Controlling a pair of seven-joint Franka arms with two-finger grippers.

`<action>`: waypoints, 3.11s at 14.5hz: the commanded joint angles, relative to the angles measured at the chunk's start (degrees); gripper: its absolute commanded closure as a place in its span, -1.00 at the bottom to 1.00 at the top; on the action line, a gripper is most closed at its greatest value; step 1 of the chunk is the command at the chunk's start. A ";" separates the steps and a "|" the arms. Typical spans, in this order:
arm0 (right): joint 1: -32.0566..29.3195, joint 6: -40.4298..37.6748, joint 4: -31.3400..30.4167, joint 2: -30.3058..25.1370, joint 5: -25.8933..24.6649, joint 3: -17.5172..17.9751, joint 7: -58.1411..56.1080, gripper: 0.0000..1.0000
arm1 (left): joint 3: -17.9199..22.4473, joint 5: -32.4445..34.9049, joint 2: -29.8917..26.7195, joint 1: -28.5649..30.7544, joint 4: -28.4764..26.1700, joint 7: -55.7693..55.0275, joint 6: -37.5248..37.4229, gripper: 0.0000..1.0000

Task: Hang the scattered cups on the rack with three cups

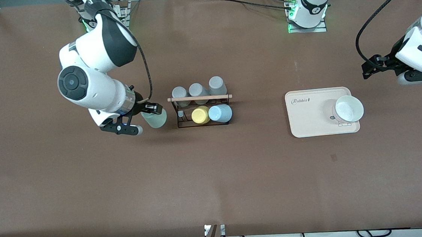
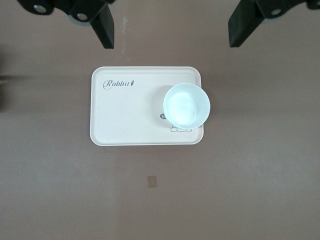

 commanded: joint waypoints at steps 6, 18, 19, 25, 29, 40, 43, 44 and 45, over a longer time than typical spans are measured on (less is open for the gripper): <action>4.81 -0.32 7.55 8.00 0.71 -0.46 6.33 0.90 | 1.82 -1.22 -0.97 -1.48 3.42 2.09 -5.50 -1.00; 6.40 0.74 7.55 10.55 -0.87 -0.89 12.57 -1.00 | 1.74 -1.22 -0.17 -1.31 4.49 2.18 -5.87 -1.00; 6.23 0.56 7.63 10.28 -0.87 -1.07 12.40 -1.00 | 1.74 -1.22 -0.17 -1.23 4.49 2.18 -5.87 -1.00; 1.93 -9.70 9.21 3.35 -1.31 -3.53 10.56 -1.00 | 1.74 -1.22 -0.17 -1.22 4.49 2.18 -5.87 -1.00; -3.60 -13.67 9.13 0.36 -5.35 -4.50 5.56 -1.00 | 1.65 -1.22 -0.26 -1.58 4.49 2.27 -5.87 -1.00; -15.82 -12.71 7.63 -4.75 -14.32 -5.55 -6.04 -1.00 | 1.56 -1.13 -0.44 -1.84 4.49 2.36 -6.04 -1.00; -19.34 -13.50 7.46 -4.84 -14.41 -5.55 -13.78 -1.00 | 1.12 -1.04 -0.61 -1.84 4.58 2.36 -6.30 -1.00; -20.92 -13.33 6.33 -5.10 -14.41 -5.38 -14.23 -1.00 | 1.12 -1.04 -0.61 -1.84 4.58 2.36 -6.31 -1.00; -23.11 -12.80 4.31 -6.93 -14.23 -4.68 -14.24 -1.00 | 1.12 -1.13 -0.61 -1.75 4.58 2.36 -6.39 -1.00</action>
